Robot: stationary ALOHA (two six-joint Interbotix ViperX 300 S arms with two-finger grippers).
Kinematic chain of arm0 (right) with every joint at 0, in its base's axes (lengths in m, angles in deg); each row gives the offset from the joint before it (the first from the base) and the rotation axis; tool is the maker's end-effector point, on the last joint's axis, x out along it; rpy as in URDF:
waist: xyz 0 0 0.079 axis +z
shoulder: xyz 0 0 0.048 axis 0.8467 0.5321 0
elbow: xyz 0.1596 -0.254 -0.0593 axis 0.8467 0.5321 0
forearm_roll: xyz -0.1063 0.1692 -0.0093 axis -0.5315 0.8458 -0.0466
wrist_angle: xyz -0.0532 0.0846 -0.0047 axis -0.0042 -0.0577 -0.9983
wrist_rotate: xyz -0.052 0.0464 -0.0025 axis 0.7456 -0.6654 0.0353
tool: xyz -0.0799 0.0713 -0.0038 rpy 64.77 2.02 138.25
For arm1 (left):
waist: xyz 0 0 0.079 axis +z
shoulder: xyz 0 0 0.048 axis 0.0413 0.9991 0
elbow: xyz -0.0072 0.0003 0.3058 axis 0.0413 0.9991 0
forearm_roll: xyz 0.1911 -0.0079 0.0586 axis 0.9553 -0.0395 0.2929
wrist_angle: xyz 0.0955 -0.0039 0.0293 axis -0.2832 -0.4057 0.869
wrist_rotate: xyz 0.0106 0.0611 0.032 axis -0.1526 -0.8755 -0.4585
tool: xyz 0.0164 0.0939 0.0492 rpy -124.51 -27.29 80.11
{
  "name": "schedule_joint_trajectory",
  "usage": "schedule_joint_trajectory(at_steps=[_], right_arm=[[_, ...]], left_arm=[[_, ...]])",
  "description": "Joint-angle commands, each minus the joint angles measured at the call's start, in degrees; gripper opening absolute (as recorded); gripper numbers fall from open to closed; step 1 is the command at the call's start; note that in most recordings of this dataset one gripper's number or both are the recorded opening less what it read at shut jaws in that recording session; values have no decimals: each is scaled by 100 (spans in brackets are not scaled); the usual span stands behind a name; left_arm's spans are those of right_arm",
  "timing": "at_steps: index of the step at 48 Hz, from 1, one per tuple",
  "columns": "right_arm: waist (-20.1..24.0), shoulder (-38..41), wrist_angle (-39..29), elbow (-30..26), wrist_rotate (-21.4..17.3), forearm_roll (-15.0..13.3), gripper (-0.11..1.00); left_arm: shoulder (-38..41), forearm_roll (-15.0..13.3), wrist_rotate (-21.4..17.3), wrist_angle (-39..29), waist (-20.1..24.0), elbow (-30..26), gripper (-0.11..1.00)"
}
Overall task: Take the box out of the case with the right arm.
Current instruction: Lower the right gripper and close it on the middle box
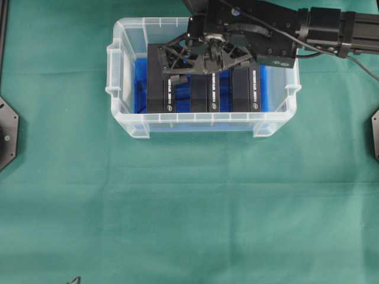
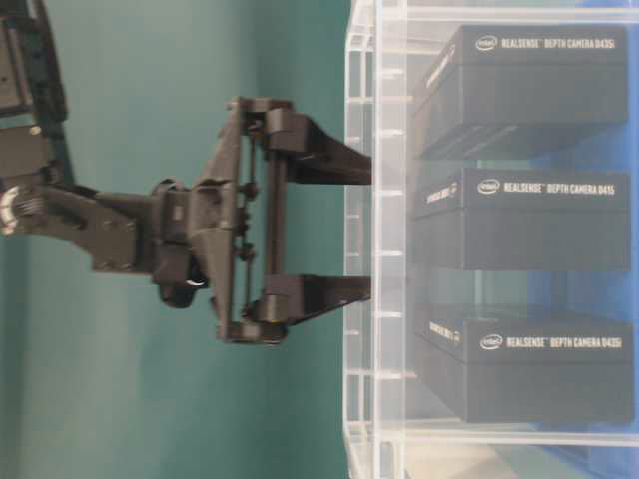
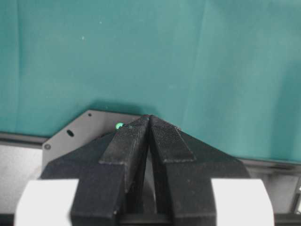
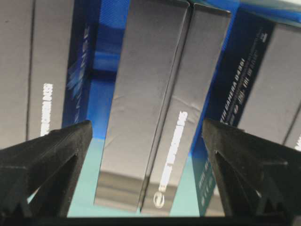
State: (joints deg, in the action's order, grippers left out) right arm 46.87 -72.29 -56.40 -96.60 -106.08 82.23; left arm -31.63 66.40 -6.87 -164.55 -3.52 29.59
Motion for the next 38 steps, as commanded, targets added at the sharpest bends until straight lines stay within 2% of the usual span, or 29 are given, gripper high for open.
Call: schedule_joint_trajectory(at_steps=[1, 16, 38], right_arm=[[-9, -105, 185, 132, -26, 53, 95], [-9, -9, 853, 580, -149, 185, 95], [-9, 123, 905, 606, -281, 431, 93]], left_arm=[[26, 18, 9, 18, -18, -105, 0], [35, 18, 9, 18, -18, -105, 0], [35, 18, 9, 18, -18, -105, 0]])
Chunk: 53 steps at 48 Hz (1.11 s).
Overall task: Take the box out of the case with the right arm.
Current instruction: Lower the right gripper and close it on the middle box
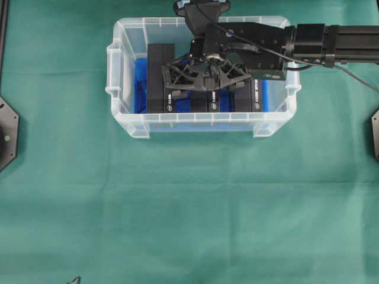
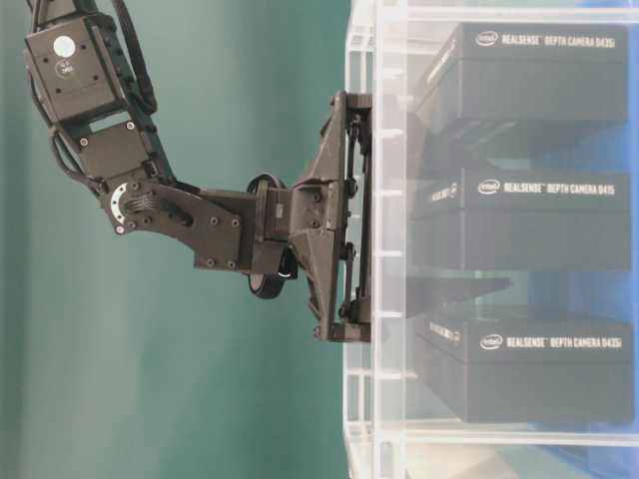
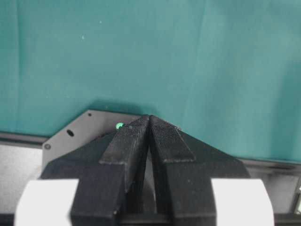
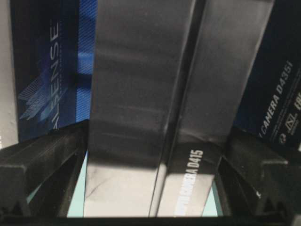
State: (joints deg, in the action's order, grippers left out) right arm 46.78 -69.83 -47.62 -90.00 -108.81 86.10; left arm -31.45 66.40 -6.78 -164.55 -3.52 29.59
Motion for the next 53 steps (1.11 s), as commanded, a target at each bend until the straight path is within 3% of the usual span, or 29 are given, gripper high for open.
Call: schedule_joint_trajectory(at_steps=[1, 9, 16, 34, 53], right_arm=[[0, -123, 18, -53, -18, 88, 93], [0, -123, -9, -62, -193, 193, 87], [35, -123, -35, -88, -325, 185, 66], [35, -158, -413, -343, -316, 44, 66], [123, -457, -1564, -1327, -316, -334, 66]], left_arm=[[18, 18, 0, 18, -18, -105, 0], [18, 18, -9, 18, -18, -105, 0], [18, 18, -9, 18, -18, -105, 0], [18, 18, -9, 18, -18, -105, 0], [9, 18, 0, 18, -18, -105, 0]])
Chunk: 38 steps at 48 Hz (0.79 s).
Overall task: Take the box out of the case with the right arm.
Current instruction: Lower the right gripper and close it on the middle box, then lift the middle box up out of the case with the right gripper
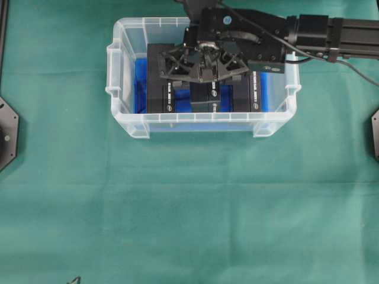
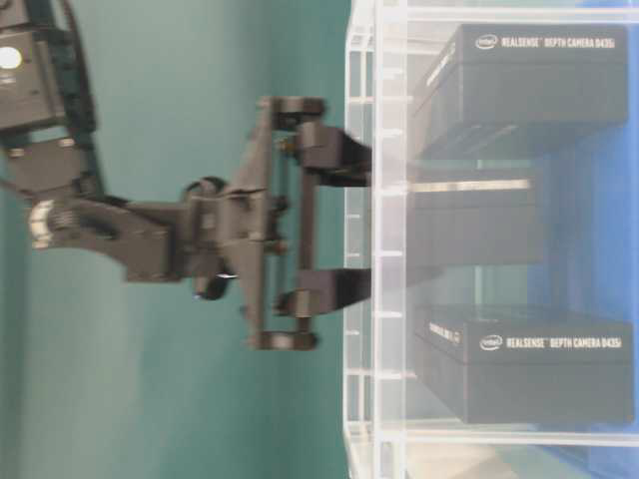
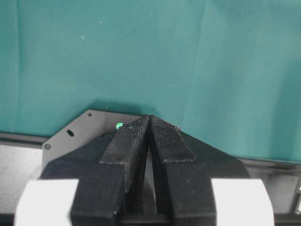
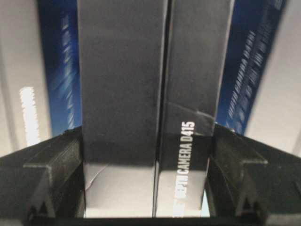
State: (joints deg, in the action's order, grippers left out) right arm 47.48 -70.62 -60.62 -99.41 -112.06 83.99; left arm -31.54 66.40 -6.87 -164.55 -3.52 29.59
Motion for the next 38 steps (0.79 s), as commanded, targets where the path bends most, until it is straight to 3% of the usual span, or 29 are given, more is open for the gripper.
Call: schedule_joint_trajectory(at_steps=[1, 19, 30, 38], right_arm=[[62, -387, -343, -448, 0, -158, 66], [316, -422, -1714, -1758, 0, -896, 66], [501, -422, -2004, -2180, 0, -1266, 66], [536, -422, -2188, -2303, 0, -1345, 66]], left_arm=[[18, 18, 9, 18, -18, -105, 0], [9, 18, 0, 18, -18, -105, 0], [0, 18, 0, 18, -18, -105, 0], [0, 18, 0, 18, -18, -105, 0]])
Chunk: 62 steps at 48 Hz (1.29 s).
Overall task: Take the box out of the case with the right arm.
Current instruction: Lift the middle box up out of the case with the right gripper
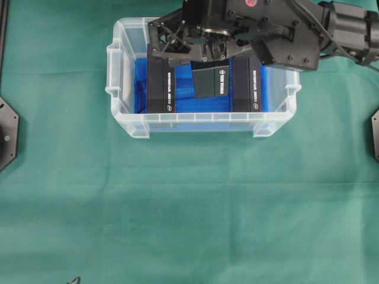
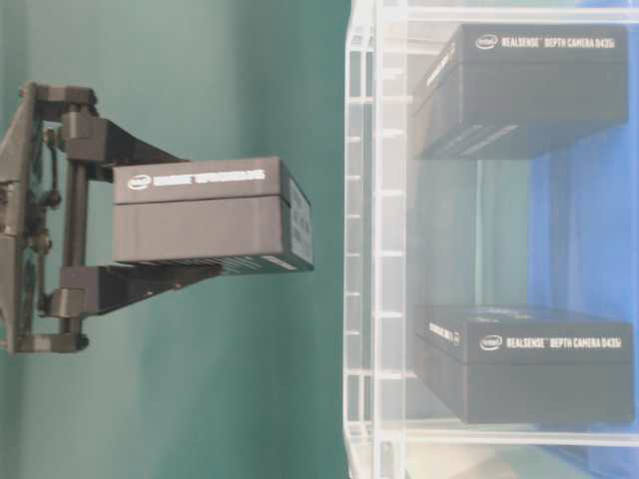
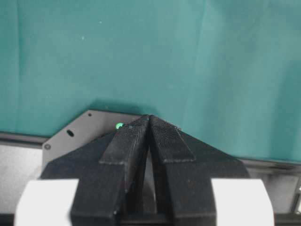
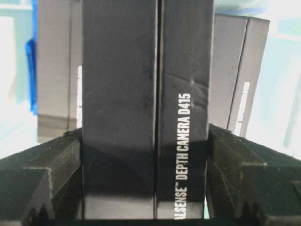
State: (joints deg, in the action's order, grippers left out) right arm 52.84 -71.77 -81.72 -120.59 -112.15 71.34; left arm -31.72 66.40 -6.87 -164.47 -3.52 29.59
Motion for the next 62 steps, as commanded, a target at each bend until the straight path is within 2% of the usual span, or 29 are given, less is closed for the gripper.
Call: schedule_joint_trajectory(at_steps=[1, 39, 62], right_arm=[[0, -308, -97, -193, 9, -79, 66], [35, -308, -105, -229, 9, -352, 66], [35, -316, -97, -220, 9, -404, 66]], left_arm=[[18, 18, 9, 9, -18, -105, 0], [18, 18, 9, -9, -18, -97, 0], [18, 18, 9, -9, -18, -105, 0]])
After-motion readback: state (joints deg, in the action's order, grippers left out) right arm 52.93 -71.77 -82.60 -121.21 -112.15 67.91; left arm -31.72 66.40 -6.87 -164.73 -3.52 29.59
